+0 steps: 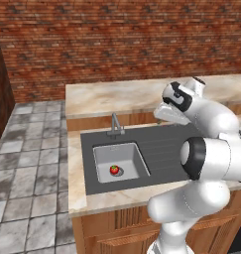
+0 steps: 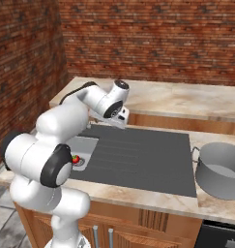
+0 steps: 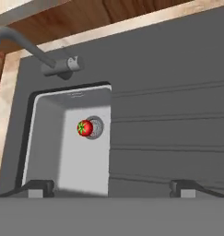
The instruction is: Dump the tomato from the pot into the sink. Then turn on the water and wash the tomato. Then turn off the water and put the tomato back in the pot.
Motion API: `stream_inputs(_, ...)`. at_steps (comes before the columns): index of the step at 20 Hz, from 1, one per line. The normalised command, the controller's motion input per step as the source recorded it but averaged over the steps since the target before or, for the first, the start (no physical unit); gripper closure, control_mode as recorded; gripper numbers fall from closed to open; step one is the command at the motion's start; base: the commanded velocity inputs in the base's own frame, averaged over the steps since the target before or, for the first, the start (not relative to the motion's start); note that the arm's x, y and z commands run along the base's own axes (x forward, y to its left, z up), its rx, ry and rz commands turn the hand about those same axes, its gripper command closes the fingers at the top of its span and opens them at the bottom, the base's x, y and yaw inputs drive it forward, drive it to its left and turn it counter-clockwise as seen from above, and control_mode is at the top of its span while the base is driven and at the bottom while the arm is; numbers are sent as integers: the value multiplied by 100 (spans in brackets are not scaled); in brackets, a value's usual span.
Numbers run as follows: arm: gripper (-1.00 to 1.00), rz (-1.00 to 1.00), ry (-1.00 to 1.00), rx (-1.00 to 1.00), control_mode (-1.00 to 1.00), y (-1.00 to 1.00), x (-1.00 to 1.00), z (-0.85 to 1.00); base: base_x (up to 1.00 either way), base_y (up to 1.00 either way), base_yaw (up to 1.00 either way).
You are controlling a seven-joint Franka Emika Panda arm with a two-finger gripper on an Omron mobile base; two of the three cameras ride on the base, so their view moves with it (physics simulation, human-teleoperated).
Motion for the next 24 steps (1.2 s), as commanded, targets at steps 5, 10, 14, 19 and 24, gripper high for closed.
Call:
stream_inputs(5, -100, 14, -36, 0, -100, 44, 0, -3, 0, 0, 0)
stream_inputs(10, -100, 11, -30, 1, -100, 34, 12, -7, 0, 0, 0)
stream_inputs(14, -100, 9, -13, 2, -100, 36, 47, -6, 0, 0, 0)
stream_inputs(19, -100, 7, 0, 3, -100, 32, 61, -5, 0, 0, 0)
stream_inputs(24, -100, 4, 0, 1, -100, 25, 53, -6, 0, 0, 0)
